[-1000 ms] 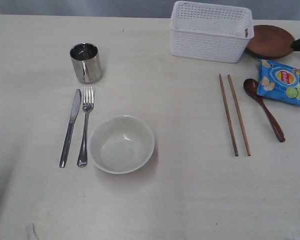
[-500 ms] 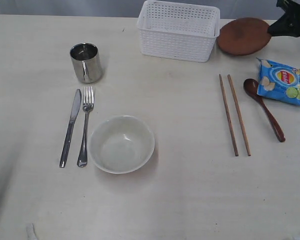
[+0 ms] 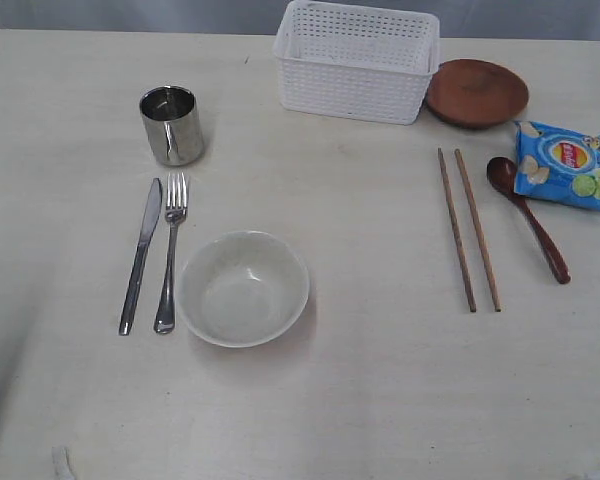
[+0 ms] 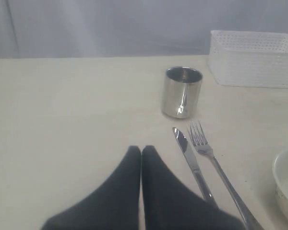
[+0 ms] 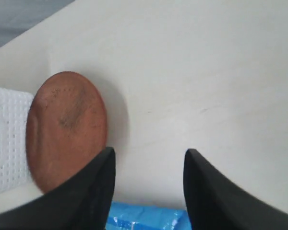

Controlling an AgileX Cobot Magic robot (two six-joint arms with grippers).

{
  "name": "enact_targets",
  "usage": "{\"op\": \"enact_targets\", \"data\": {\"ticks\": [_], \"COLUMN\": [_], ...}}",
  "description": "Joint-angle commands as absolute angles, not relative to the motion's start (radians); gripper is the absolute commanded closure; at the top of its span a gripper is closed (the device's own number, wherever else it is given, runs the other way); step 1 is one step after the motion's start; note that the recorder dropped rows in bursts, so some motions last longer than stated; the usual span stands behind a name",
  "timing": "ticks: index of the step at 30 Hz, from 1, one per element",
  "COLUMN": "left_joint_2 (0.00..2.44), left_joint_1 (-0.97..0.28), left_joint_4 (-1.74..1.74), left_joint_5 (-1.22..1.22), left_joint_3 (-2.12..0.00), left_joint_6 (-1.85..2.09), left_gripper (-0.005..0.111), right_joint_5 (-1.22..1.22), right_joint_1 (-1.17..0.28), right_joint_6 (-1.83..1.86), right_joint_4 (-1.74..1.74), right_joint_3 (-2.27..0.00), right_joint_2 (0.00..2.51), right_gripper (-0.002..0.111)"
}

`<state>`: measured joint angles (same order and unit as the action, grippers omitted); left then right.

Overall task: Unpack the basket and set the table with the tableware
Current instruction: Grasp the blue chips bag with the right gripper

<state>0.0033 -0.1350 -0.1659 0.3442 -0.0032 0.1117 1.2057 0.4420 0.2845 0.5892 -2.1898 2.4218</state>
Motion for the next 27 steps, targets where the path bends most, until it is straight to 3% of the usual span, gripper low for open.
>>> {"op": "enact_targets", "data": {"ticks": [1,23,25,27], "left_joint_2": [0.000,0.000,0.000,0.000], "left_joint_1": [-0.143,-0.143,-0.143,-0.143], "left_joint_4": [-0.166,-0.166,-0.166,-0.166], "left_joint_5": [0.342,0.342,0.342,0.342], "left_joint_3": [0.000,0.000,0.000,0.000], "left_joint_6": [0.112,0.112,0.112,0.112], "left_gripper": [0.107,0.107,0.107,0.107], "right_joint_5": [1.221,1.221,1.221,1.221], "right_joint_1": [0.474,0.492,0.492,0.494], "right_joint_6": [0.229,0.366,0.371,0.389], "right_joint_4": [0.556,0.600,0.600,0.604], "right_joint_3": [-2.126,-1.781,-1.776,-1.776], "right_joint_2": [2.386,2.377,2.380,2.380], "right_gripper": [0.064,0.064,0.068,0.080]}}
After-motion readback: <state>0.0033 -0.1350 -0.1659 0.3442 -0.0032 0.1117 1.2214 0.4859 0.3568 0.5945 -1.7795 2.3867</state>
